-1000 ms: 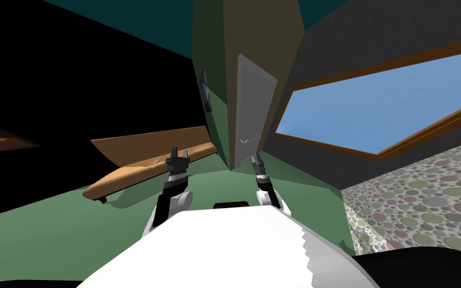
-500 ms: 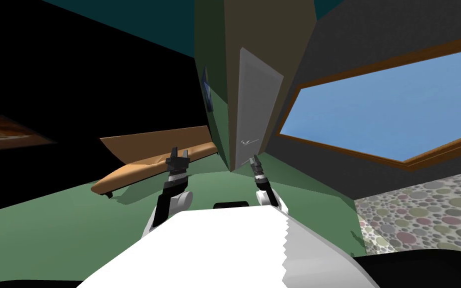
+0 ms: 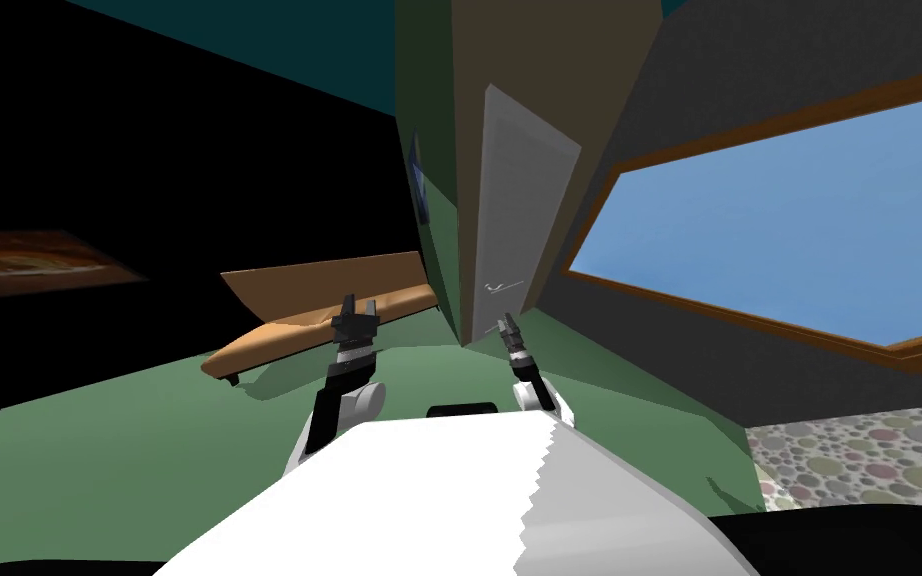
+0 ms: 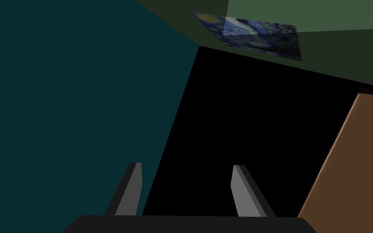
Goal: Pull the door open
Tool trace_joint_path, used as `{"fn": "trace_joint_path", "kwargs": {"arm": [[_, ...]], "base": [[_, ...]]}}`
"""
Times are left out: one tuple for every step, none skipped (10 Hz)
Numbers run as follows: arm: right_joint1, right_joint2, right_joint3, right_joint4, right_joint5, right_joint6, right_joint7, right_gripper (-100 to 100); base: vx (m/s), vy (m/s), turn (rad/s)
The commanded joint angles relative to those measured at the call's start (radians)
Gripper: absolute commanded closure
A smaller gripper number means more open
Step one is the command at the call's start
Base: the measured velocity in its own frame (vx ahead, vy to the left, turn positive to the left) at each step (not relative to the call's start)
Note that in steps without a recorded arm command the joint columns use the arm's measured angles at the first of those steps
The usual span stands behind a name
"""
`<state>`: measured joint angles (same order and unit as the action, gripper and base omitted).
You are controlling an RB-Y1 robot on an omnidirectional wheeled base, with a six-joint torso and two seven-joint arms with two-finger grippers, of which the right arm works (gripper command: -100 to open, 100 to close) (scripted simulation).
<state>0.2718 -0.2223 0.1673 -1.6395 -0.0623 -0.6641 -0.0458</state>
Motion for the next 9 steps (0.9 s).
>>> {"fn": "trace_joint_path", "kwargs": {"arm": [[-0.016, -0.013, 0.005, 0.036, -0.009, -0.002, -0.008, -100], [-0.025, -0.021, 0.009, 0.059, -0.014, -0.004, -0.013, -100], [-0.025, -0.021, 0.009, 0.059, -0.014, -0.004, -0.013, -100], [-0.034, -0.029, 0.012, 0.082, -0.019, -0.007, -0.017, -100], [-0.042, -0.037, 0.015, 0.106, -0.024, -0.01, -0.022, -100], [-0.051, -0.045, 0.019, 0.129, -0.029, -0.013, -0.026, -100], [-0.06, -0.053, 0.022, 0.152, -0.034, -0.015, -0.031, -100], [-0.069, -0.061, 0.025, 0.175, -0.039, -0.018, -0.035, -100], [-0.077, -0.069, 0.029, 0.198, -0.044, -0.021, -0.04, -100]], "base": [[0.079, -0.073, 0.083], [0.075, -0.083, 0.093], [0.048, -0.062, 0.042], [0.043, -0.043, 0.072], [0.059, -0.058, 0.103], [0.061, -0.077, 0.084], [0.075, -0.087, 0.101], [0.084, -0.083, 0.11], [0.093, -0.081, 0.088]]}}
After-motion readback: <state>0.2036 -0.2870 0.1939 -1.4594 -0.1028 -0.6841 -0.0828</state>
